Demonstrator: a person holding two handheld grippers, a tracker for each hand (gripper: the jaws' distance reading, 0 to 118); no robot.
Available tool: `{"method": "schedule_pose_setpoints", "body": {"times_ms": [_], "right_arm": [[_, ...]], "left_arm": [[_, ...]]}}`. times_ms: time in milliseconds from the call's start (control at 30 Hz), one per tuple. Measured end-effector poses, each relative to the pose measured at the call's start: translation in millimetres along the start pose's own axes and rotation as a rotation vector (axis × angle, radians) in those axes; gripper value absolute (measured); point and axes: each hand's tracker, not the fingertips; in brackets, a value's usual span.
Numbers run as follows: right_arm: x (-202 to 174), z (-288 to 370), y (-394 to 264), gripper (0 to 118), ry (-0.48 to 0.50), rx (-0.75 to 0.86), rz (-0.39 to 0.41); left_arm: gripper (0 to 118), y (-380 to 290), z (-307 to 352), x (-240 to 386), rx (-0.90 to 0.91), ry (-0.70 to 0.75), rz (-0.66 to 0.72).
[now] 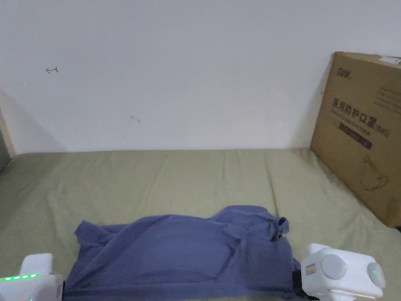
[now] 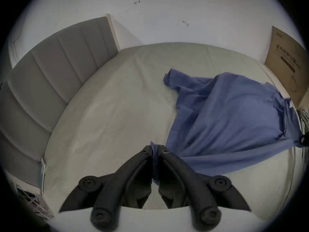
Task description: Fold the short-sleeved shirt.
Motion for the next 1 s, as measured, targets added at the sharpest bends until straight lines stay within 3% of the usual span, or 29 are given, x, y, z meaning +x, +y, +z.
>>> {"method": "schedule_pose_setpoints", "body": {"times_ms": [67, 100, 333, 567, 633, 667, 700, 767, 800, 1000], "right_arm": [[13, 16, -42, 4, 0.016, -0.07, 0.003], [17, 24, -60, 4, 0.01, -0.052, 0.012], [33, 86, -179, 4, 0.046, -0.04, 0.012], [31, 104, -219, 4, 0.032, -0.028, 0.055], [30, 105, -218, 6, 0.033, -0.015, 0.051], [30, 106, -217, 16, 0.034, -0.015, 0.048], [30, 107, -215, 35, 0.034, -0.011, 0.048], [29, 112, -212, 59, 0.018, 0.02, 0.07], [29, 115, -210, 66, 0.01, 0.026, 0.075], [27, 129, -195, 65, 0.022, 0.079, 0.077]], "left_arm": [[4, -30, 49, -10, 0.024, 0.002, 0.004], [4, -39, 21, -24, 0.026, 0.001, 0.003], [4, -132, 74, -79, -0.005, -0.008, -0.029], [6, -174, 94, -101, -0.023, -0.012, -0.007], [24, -176, 96, -95, -0.03, -0.015, -0.012], [42, -177, 97, -94, -0.025, -0.006, -0.015], [66, -177, 97, -95, -0.019, 0.001, -0.015], [85, -176, 105, -95, -0.006, -0.021, 0.009], [89, -173, 108, -96, -0.005, -0.032, 0.018], [90, -162, 130, -91, 0.052, -0.067, 0.027]]}}
